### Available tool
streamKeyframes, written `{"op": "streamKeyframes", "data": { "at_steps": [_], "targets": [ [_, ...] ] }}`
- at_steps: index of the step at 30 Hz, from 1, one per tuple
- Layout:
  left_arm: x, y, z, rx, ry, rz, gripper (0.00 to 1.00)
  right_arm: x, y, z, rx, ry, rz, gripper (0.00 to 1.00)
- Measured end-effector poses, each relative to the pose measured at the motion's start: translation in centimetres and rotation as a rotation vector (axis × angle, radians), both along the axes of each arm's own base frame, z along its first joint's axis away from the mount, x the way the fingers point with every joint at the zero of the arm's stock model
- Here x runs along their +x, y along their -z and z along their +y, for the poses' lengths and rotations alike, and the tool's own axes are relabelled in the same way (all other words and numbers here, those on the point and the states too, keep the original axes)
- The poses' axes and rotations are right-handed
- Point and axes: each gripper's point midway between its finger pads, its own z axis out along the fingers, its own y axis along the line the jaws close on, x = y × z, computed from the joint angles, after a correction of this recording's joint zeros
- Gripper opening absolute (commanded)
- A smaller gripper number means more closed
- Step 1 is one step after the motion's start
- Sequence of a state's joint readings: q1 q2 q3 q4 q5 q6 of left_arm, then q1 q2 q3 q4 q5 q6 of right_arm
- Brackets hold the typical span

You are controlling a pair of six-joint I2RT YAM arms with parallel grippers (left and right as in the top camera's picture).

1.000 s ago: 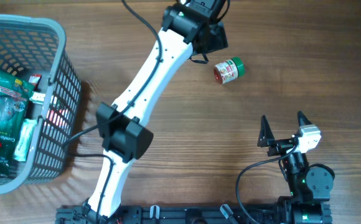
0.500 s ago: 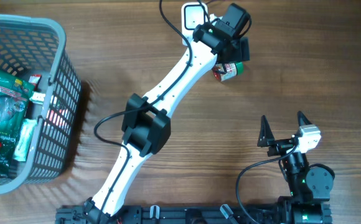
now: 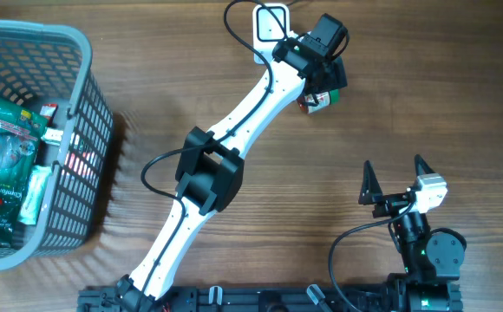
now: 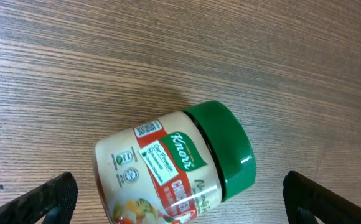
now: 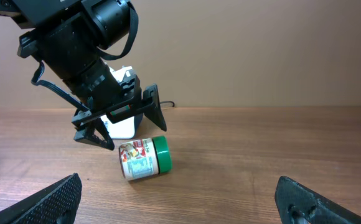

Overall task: Scan the item barcode
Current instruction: 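Present the jar to the scanner, then set it on the table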

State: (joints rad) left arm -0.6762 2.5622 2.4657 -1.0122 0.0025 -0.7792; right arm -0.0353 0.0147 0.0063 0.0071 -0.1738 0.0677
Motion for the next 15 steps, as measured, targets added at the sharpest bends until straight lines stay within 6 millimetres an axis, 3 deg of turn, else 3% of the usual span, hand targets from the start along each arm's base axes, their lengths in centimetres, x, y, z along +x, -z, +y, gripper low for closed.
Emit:
{"op": "streamKeyframes", "data": {
  "at_steps": [4,8,10,12,15],
  "targets": [
    [0.0,0.6,-0.4,-0.021,-0.01,0.014,1.0,0.0,0.0,0.0,0.0,0.0,0.0,1.0],
    [-0.6,4.4,-1.5,-0.05,0.012,0.09,1.0,0.0,0.0,0.0,0.0,0.0,0.0,1.0],
    [-0.8,4.5,-1.7,-0.054,0.016,0.098,1.0,0.0,0.0,0.0,0.0,0.0,0.0,1.0],
    [-0.9,4.5,-1.7,-0.055,0.018,0.104,0.9,0.0,0.0,0.0,0.0,0.0,0.0,1.0],
    [-1.2,4.4,-1.6,-0.049,0.027,0.117,0.83,0.0,0.0,0.0,0.0,0.0,0.0,1.0]
  ]
}}
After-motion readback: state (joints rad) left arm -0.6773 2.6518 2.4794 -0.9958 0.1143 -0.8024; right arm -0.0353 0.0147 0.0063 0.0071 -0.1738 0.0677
